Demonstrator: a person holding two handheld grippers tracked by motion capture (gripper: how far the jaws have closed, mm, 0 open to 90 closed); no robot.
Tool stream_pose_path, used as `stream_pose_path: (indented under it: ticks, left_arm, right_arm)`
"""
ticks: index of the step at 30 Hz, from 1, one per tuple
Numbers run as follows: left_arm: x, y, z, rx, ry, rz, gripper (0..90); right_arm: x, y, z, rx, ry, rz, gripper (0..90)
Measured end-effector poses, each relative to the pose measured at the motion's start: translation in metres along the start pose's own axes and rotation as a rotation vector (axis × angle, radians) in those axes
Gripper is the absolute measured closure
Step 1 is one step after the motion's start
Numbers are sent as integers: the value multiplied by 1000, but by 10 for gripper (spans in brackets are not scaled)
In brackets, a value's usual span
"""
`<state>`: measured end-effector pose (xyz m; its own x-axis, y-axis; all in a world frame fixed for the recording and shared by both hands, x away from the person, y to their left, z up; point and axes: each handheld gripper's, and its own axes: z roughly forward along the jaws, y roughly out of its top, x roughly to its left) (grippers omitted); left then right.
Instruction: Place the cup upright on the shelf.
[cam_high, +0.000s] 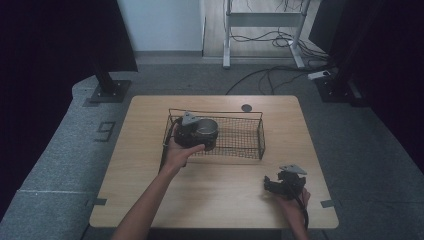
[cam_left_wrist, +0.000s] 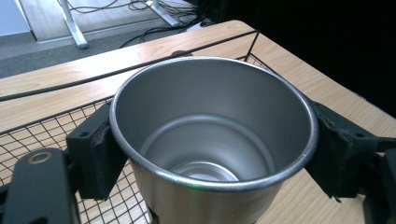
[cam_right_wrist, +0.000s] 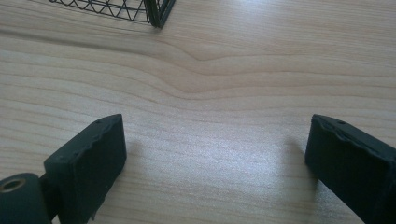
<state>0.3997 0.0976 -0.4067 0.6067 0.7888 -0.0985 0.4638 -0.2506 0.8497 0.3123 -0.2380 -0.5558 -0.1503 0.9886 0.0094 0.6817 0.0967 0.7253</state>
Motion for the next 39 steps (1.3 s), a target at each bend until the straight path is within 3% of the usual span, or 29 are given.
stream_pose_path:
  ticks: [5, 20, 32, 39]
  left_arm:
    - [4, 1, 3, -2, -20, -29, 168]
    - [11, 4, 17, 9, -4, -47, 169]
    - [5, 14, 32, 18, 3, -20, 169]
    - [6, 16, 47, 40, 6, -30, 169]
  right_arm:
    - [0, 0, 0, 0, 0, 0, 51]
    - [0, 0, 0, -1, 0, 1, 51]
    - [0, 0, 0, -1, 0, 1, 51]
    - [0, 0, 0, 0, 1, 1, 51]
